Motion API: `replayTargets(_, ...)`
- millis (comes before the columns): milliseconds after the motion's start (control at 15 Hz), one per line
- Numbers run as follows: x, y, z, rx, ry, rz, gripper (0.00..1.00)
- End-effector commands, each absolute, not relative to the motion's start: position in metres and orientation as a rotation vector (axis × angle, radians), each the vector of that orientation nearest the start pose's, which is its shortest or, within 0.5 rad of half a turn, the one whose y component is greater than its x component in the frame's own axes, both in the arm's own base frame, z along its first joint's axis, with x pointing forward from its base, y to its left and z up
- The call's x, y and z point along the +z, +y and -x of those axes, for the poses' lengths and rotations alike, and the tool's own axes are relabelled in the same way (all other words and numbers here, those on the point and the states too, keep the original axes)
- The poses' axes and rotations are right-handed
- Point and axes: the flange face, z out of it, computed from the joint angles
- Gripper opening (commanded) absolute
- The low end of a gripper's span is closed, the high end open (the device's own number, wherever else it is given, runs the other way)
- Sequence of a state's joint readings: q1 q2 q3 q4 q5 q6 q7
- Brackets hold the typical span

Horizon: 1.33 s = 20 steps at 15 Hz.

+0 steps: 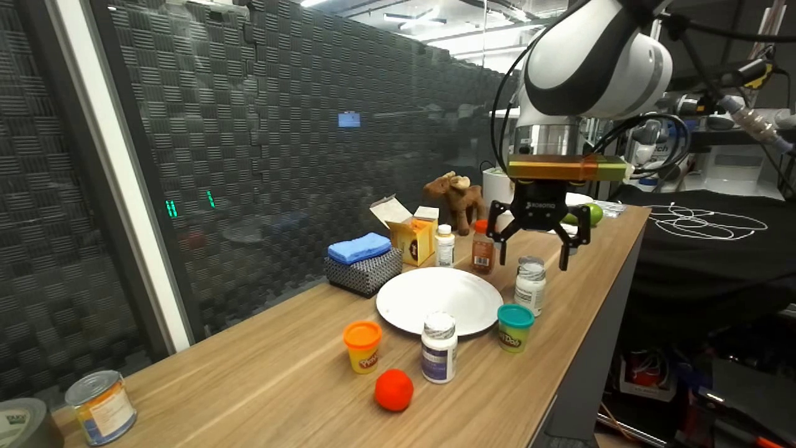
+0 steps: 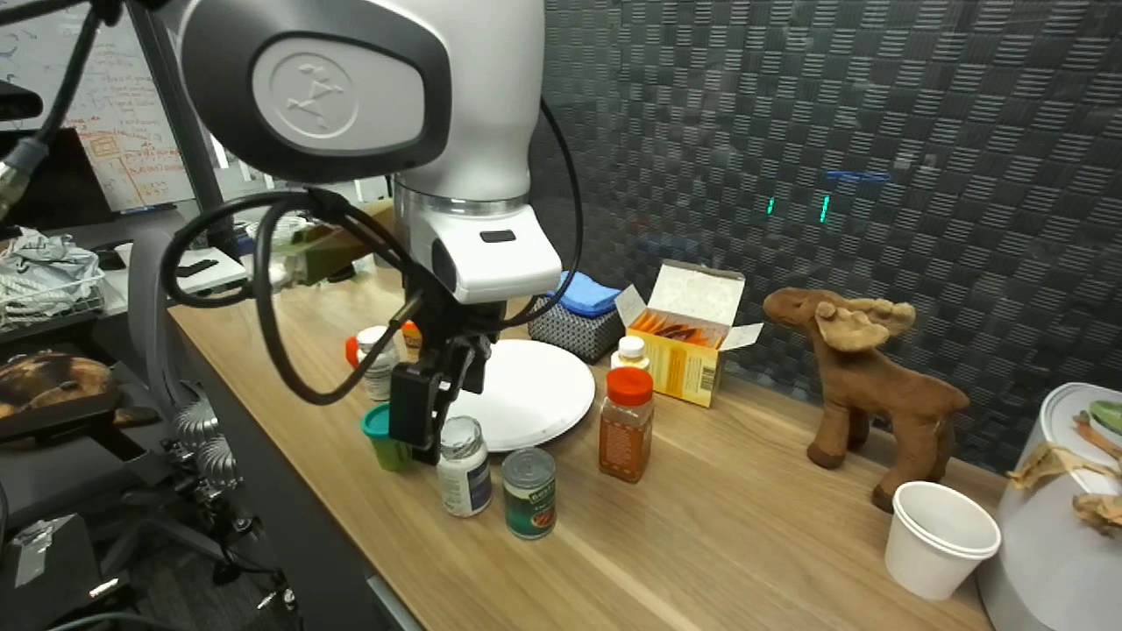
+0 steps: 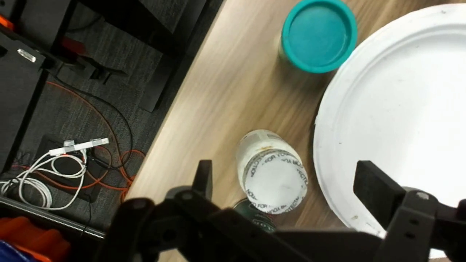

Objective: Put the bottles and the orange plushy on the table onto the plate

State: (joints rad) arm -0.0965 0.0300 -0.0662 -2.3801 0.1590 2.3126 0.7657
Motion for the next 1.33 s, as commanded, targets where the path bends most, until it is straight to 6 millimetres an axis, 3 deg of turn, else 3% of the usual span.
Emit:
replayTargets(0,0.297,-0.082,-0.496,0.212,1.539,2.64,0.75)
replayTargets(67,0.295,-0.083,-0.497,0.227,1.534,2.639,0.74)
replayTargets(533,0.304,-0.089,-0.482,0.217,1.558,2.614,0.22)
replayTargets(667,0.313,-0.088,-0.477,0.2,1.563,2.61,0.2)
replayTargets(1000,0.366,-0.07,-0.477,0.166,1.503,2.61,0.2)
replayTargets(1133,0.386,-0.057,-0.486,0.147,1.462,2.622,0.2)
replayTargets(1267,0.405,-0.03,-0.502,0.119,1.415,2.627,0.2)
